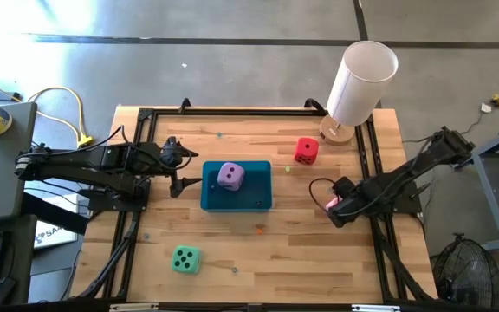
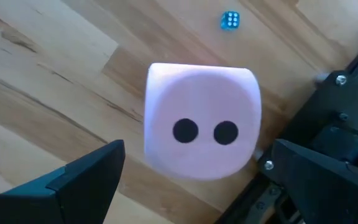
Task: Pick & Place Dice
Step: Put the large purple dice into the blue bin
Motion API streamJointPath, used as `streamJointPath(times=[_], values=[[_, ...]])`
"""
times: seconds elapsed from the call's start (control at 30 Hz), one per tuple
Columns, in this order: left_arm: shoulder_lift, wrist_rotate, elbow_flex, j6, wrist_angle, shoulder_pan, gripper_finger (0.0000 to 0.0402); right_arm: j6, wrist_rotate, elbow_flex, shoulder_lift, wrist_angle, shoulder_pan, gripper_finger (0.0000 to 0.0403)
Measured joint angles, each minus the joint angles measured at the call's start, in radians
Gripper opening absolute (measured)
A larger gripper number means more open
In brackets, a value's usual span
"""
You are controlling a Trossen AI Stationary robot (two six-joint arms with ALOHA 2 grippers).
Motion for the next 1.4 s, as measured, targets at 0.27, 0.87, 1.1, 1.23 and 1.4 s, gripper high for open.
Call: streamJointPath(times=[0.27, 0.87, 1.1, 1.23, 1.4], values=[[0.000, 0.000, 0.000, 0.001, 0.000, 0.000, 0.0400, -0.063, -0.047, -0.047, 0.000, 0.035, -0.056, 0.0398], [0.002, 0.000, 0.000, 0.001, 0.000, 0.000, 0.0400, -0.073, -0.040, -0.060, 0.000, 0.043, -0.084, 0.0398], [0.002, 0.000, 0.000, 0.001, -0.001, 0.000, 0.0400, -0.110, -0.028, -0.121, -0.003, 0.135, -0.084, 0.0398], [0.002, 0.000, 0.000, 0.001, 0.000, 0.000, 0.0400, -0.123, -0.039, -0.124, -0.001, 0.171, -0.084, 0.0398], [0.002, 0.000, 0.000, 0.001, 0.000, 0.000, 0.0400, -0.123, -0.047, -0.124, -0.001, 0.170, -0.085, 0.0398]])
